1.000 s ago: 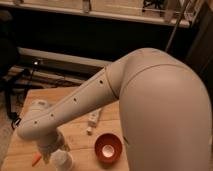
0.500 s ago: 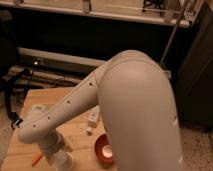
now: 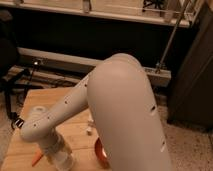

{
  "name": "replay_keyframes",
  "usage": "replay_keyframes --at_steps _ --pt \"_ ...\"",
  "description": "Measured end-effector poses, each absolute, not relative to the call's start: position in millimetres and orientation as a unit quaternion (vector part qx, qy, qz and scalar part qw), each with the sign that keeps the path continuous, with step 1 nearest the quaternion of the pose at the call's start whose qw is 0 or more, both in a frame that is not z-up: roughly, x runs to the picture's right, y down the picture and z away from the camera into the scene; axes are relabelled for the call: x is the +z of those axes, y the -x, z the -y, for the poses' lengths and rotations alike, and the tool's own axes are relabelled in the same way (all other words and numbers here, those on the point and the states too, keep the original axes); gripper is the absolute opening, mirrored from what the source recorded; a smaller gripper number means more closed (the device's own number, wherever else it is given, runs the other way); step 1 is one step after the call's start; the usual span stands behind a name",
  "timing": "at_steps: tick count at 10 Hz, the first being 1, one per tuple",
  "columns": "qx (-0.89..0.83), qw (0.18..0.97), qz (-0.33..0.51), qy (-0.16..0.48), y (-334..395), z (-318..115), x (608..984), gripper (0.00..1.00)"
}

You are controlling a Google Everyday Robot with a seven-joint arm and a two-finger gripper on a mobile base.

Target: Place the ceramic cup over the eraser

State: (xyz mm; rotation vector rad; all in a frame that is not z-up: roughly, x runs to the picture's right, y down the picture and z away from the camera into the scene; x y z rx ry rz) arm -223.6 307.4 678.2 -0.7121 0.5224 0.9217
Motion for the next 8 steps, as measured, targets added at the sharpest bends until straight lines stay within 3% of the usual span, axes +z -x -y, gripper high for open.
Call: replay_keyframes --at_steps 2,5,8 --pt "0.445 0.806 -0.214 0.325 240 -271 653 0.01" --pt "0.469 0.831 -0.149 0.26 259 -171 579 0.0" --pt "0.468 0.851 -0.125 0.201 281 -76 530 0.0"
